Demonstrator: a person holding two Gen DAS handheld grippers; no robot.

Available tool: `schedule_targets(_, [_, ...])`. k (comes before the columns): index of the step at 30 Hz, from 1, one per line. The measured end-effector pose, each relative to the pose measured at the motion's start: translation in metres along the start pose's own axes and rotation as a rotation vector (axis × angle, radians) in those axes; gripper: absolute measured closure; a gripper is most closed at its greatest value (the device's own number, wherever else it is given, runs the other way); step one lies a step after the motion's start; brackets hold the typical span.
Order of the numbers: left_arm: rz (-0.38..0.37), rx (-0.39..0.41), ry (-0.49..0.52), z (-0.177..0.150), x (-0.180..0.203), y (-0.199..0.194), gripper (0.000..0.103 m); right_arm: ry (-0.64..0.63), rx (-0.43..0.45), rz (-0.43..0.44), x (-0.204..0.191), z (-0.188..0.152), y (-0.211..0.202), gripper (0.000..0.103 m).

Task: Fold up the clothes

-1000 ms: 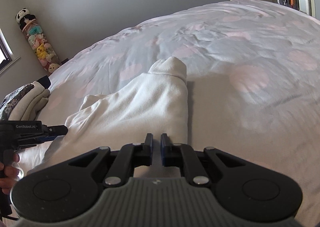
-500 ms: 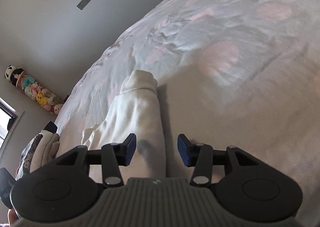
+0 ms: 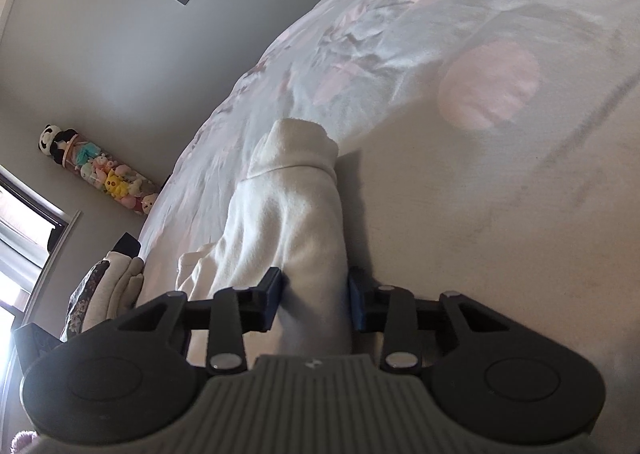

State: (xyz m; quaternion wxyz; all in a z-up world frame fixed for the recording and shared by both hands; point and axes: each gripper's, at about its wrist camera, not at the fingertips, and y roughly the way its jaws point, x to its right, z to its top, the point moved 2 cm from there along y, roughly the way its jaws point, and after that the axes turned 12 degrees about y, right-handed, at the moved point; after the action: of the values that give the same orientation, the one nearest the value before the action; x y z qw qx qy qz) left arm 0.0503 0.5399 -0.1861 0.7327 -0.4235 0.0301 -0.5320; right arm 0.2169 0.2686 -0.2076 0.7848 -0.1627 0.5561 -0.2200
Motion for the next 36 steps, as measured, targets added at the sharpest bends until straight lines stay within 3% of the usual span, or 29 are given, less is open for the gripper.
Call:
schedule_targets(4, [-0.006, 0.014, -0.019, 0.0, -0.005, 0.001, 0.077, -0.024, 0.001, 0.0, -0.001, 0.0, 0.003, 0.072])
schedule_targets(12, [0.056, 0.06, 0.097, 0.003, 0.015, -0.012, 0.082, -0.086, 0.058, 0.005, -0.013, -0.002, -0.004, 0.079])
schedule_targets(19, [0.087, 0.152, 0.115, 0.003, 0.033, -0.053, 0.083, -0.203, 0.119, 0.044, -0.055, -0.013, -0.029, 0.08])
schedule_targets(27, [0.178, 0.316, 0.103, 0.004, 0.055, -0.133, 0.084, -0.33, 0.117, 0.137, -0.122, -0.029, -0.051, 0.081])
schedule_targets(36, [0.397, 0.515, 0.031, -0.008, 0.052, -0.266, 0.084, -0.501, 0.018, 0.333, -0.227, -0.05, -0.047, 0.081])
